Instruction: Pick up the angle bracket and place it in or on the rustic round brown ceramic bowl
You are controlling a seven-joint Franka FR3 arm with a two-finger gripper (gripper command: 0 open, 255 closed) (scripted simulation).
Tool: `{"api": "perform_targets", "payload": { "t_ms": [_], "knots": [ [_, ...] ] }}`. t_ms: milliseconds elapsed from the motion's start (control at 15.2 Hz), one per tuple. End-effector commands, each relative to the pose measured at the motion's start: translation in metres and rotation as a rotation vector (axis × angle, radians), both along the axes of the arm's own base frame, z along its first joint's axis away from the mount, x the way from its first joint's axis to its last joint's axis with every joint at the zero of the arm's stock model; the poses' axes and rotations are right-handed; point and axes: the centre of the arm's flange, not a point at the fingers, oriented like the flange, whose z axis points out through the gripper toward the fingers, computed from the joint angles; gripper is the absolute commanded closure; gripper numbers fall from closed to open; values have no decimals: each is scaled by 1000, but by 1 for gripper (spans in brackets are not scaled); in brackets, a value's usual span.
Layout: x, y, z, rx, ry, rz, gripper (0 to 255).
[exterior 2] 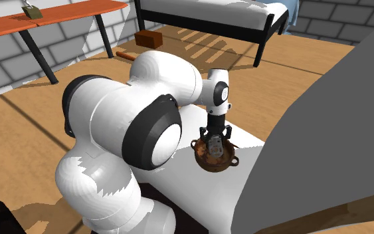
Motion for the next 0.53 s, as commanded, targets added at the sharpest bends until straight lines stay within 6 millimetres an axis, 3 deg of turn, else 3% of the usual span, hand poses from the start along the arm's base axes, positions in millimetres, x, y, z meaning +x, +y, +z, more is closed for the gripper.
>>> {"api": "perform_targets", "payload": {
  "t_ms": [0, 66, 132, 462],
  "knots": [
    [0, 0, 0, 0, 0, 0, 255],
    [0, 0, 0, 0, 0, 0, 255],
    [0, 0, 0, 0, 0, 0, 0],
    [0, 0, 0, 0, 0, 0, 0]
  ]
}}
